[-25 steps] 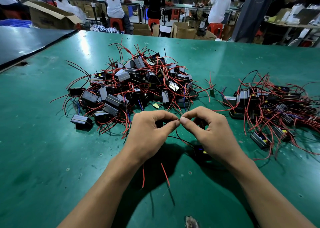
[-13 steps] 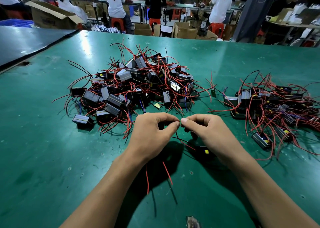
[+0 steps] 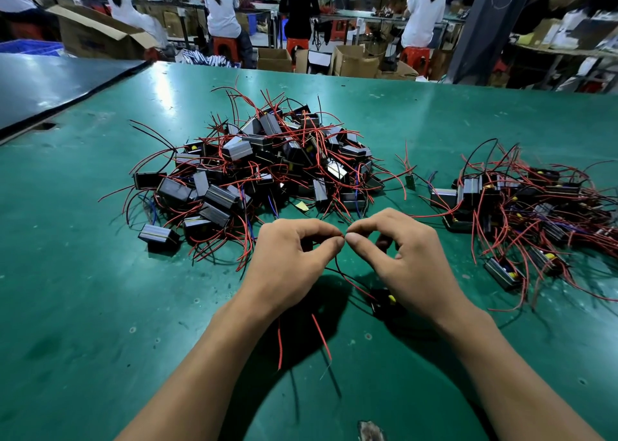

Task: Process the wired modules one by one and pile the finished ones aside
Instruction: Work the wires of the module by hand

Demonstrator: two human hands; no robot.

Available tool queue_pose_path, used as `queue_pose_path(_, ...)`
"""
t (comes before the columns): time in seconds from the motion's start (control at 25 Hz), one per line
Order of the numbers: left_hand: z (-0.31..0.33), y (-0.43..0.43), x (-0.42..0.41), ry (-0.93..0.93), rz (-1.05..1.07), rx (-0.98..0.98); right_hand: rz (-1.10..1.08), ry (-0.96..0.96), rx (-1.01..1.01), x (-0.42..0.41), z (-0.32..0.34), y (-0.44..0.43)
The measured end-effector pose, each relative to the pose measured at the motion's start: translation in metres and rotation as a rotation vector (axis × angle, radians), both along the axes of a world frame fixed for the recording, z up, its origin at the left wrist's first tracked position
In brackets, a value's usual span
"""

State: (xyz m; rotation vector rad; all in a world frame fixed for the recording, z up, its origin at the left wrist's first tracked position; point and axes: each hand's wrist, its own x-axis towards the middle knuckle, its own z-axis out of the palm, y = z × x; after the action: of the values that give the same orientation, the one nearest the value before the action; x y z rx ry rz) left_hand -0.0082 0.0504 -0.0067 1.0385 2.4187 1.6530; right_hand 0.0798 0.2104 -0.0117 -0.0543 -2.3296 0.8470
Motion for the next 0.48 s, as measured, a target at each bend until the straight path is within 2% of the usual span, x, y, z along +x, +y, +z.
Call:
queue_pose_path(0.08, 0.0009, 0.0000, 0.0010, 0.013, -0.016, 0.017, -0.013, -0.102, -0.189, -0.0018, -0.0004, -0.0023)
queue_pose_path(0.2, 0.0020, 0.0003, 0.0034, 0.008, -0.029, 0.039, 0.018, -0.302, -0.630, -0.0054, 0.0034, -0.0038)
queue_pose_path(0.28, 0.0009, 0.0010, 0.0038, 0.011, -0.027, 0.040, 0.029, -0.350, -0.763, -0.0049, 0.0043, -0.0038)
queue_pose_path(0.32, 0.0003, 0.0016, 0.0035, 0.010, -0.022, 0.038, 0.037, -0.320, -0.714, -0.0040, 0.0038, -0.0036)
queue_pose_path(0.48, -0.0011, 0.0026, 0.0000, -0.042, -0.003, 0.050, 0.032, -0.044, -0.152, -0.0006, 0.0010, -0.0008)
